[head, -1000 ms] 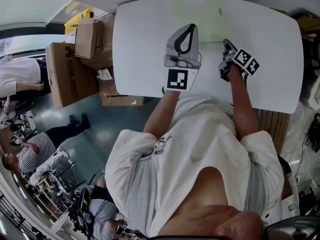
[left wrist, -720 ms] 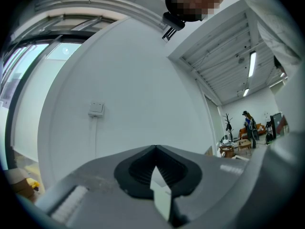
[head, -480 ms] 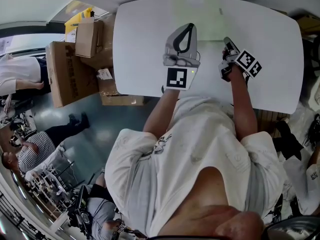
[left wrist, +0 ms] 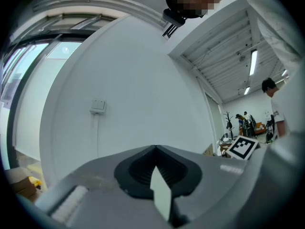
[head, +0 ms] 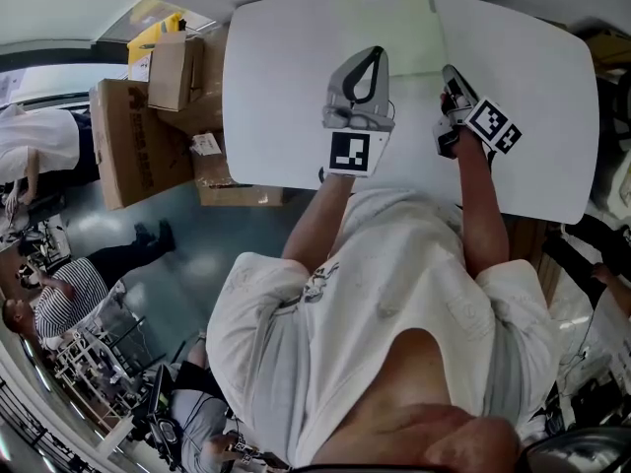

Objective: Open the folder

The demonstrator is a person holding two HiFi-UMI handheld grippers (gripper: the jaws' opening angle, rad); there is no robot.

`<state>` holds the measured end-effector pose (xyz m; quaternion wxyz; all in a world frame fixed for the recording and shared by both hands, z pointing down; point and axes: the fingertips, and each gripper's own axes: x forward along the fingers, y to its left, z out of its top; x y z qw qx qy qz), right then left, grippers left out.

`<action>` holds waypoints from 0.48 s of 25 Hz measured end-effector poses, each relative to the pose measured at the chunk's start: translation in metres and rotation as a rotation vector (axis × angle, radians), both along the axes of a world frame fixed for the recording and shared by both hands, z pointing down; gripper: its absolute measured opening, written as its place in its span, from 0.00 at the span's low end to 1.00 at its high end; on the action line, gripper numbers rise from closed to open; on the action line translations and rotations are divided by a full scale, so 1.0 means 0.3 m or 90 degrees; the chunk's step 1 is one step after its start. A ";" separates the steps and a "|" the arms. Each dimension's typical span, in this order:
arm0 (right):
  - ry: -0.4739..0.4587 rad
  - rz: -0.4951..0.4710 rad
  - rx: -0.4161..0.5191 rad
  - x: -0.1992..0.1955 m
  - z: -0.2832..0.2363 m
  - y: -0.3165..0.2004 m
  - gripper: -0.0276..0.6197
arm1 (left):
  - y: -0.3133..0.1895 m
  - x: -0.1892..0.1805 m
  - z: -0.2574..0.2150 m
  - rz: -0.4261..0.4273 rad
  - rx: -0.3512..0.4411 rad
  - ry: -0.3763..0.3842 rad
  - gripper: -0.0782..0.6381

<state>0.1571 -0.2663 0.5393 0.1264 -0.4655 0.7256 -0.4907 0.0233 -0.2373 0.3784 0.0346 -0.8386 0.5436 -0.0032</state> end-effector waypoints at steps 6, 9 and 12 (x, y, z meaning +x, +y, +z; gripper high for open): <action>0.011 -0.013 0.035 -0.019 -0.080 -0.004 0.05 | 0.007 -0.010 -0.008 -0.006 0.001 -0.003 0.10; 0.024 -0.028 0.058 -0.041 -0.123 -0.003 0.05 | 0.012 -0.028 -0.016 -0.017 0.002 0.000 0.10; 0.052 -0.046 0.085 -0.072 -0.167 -0.002 0.05 | 0.018 -0.049 -0.021 -0.026 0.003 -0.001 0.10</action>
